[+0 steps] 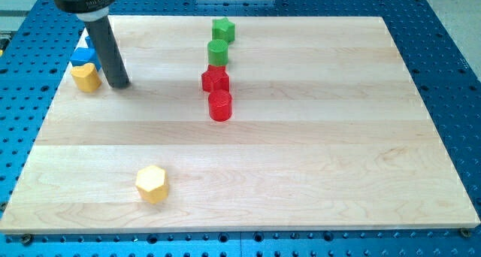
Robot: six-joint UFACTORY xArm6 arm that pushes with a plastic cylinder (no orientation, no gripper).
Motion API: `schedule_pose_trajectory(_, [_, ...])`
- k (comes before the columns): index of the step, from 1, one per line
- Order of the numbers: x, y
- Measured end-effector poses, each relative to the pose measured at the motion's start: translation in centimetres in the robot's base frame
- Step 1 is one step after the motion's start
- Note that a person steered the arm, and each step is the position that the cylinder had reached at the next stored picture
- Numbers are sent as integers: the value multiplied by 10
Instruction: Move the yellow hexagon to the bottom of the yellow heart
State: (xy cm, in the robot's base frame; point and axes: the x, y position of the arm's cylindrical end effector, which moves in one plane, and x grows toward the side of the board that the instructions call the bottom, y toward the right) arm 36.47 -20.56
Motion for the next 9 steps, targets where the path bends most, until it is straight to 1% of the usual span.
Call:
schedule_pose_trajectory(1, [-5, -17])
schedule_pose_trajectory(2, [13, -31])
schedule_pose_trajectory(3, [39, -6])
schedule_pose_trajectory(4, [78, 79])
schedule_pose_trajectory(5, [135, 138])
schedule_pose_trajectory(6, [193, 159])
schedule_pose_trajectory(7, [228, 118])
schedule_pose_trajectory(9, [185, 21])
